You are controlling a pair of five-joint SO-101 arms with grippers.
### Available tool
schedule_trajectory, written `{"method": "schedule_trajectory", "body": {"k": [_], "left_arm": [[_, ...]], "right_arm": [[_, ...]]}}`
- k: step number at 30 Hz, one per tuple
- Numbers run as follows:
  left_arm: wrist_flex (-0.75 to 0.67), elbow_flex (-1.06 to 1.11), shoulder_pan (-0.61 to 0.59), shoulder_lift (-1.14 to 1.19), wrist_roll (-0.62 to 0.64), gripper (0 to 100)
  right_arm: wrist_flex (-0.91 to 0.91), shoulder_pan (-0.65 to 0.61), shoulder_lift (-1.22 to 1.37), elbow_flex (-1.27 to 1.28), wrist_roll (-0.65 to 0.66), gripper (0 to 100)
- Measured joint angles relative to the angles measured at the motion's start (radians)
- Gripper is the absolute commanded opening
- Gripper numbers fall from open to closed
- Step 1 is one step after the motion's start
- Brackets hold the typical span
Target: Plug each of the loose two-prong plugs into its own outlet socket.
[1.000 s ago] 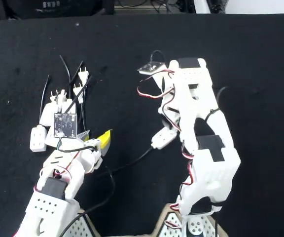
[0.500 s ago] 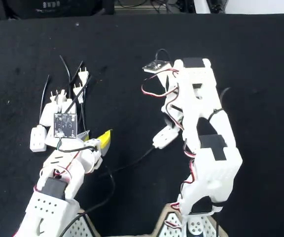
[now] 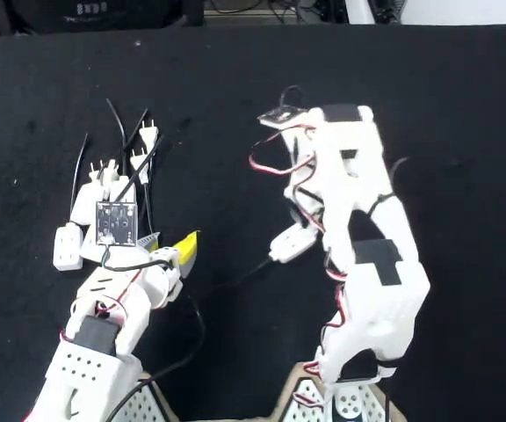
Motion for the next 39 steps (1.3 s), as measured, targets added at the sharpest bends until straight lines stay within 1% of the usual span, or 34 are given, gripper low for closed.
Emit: {"method": "schedule_trajectory", "body": {"k": [6,10,11,15,16,17,20,22,26,29,32,34,36,39], "left_arm": [[0.0,0.0,0.0,0.0,0.0,22],[0.0,0.0,0.0,0.0,0.0,22],[0.0,0.0,0.0,0.0,0.0,22],[0.0,0.0,0.0,0.0,0.0,22],[0.0,0.0,0.0,0.0,0.0,22],[0.0,0.0,0.0,0.0,0.0,22],[0.0,0.0,0.0,0.0,0.0,22],[0.0,0.0,-0.009,0.0,0.0,22],[0.0,0.0,-0.095,0.0,0.0,22],[0.0,0.0,-0.147,0.0,0.0,22],[0.0,0.0,-0.17,0.0,0.0,22],[0.0,0.0,-0.17,0.0,0.0,22],[0.0,0.0,-0.17,0.0,0.0,22],[0.0,0.0,-0.172,0.0,0.0,22]], "right_arm": [[-0.114,-0.017,-0.003,0.095,-0.035,1.0],[-0.14,-0.017,-0.014,0.124,-0.038,2.8],[-0.141,-0.017,-0.014,0.124,-0.038,6.0],[-0.143,-0.018,-0.031,0.135,-0.038,27.3],[-0.143,-0.023,-0.037,0.135,-0.038,31.0],[-0.143,-0.025,-0.043,0.137,-0.038,33.2],[-0.144,-0.021,-0.092,0.137,-0.015,33.8],[-0.13,-0.031,-0.153,0.137,0.043,33.8],[-0.041,-0.071,-0.278,0.146,0.219,33.8],[0.0,-0.098,-0.35,0.198,0.414,34.0],[0.003,-0.109,-0.382,0.278,0.628,34.0],[0.003,-0.106,-0.388,0.321,0.733,34.0],[-0.006,-0.106,-0.397,0.333,0.775,34.0],[-0.003,-0.106,-0.437,0.325,0.786,34.0]]}}
